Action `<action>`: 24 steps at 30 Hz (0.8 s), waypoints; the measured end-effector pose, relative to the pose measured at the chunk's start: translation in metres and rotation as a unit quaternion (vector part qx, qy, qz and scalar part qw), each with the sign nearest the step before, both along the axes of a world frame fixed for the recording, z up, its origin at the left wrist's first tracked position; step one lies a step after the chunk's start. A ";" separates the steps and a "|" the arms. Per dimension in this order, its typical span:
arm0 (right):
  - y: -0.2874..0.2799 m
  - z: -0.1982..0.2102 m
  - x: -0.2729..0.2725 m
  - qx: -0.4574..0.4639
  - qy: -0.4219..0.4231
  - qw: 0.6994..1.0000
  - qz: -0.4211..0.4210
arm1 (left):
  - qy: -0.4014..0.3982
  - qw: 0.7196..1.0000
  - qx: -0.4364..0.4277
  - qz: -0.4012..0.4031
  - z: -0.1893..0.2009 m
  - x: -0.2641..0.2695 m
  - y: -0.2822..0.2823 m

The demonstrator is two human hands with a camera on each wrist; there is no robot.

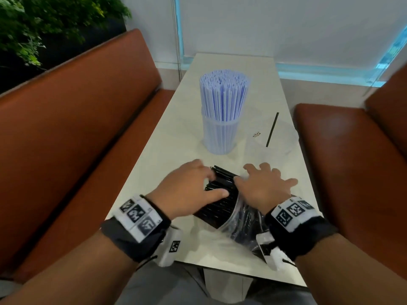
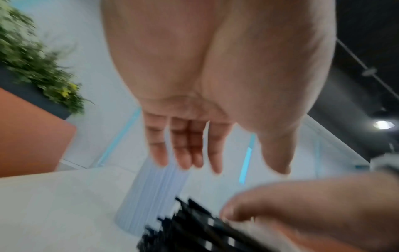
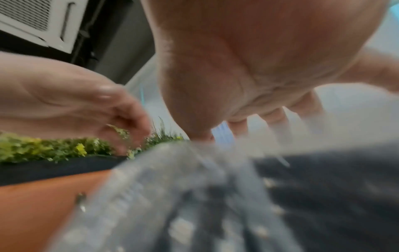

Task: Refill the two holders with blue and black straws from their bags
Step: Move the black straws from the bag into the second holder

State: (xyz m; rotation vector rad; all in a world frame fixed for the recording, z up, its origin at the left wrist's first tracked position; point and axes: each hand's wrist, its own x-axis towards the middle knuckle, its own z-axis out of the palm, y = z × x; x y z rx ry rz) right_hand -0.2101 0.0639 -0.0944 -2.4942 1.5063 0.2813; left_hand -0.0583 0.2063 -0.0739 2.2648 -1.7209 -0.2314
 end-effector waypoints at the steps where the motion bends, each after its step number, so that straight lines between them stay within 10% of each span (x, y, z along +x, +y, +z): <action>1: 0.007 0.001 0.000 0.004 0.008 1.000 -0.004 | 0.017 0.998 -0.036 -0.053 -0.005 -0.009 -0.005; 7: 0.007 -0.014 -0.023 0.138 -0.045 0.989 0.038 | 0.000 0.980 0.155 -0.126 -0.065 -0.026 -0.007; 18: 0.001 -0.029 -0.038 0.129 -0.180 0.972 0.073 | -0.069 0.990 0.046 -0.113 -0.057 -0.038 -0.012; 24: 0.007 -0.028 -0.036 0.074 -0.110 0.990 0.048 | -0.112 0.974 0.057 -0.191 -0.046 -0.044 -0.034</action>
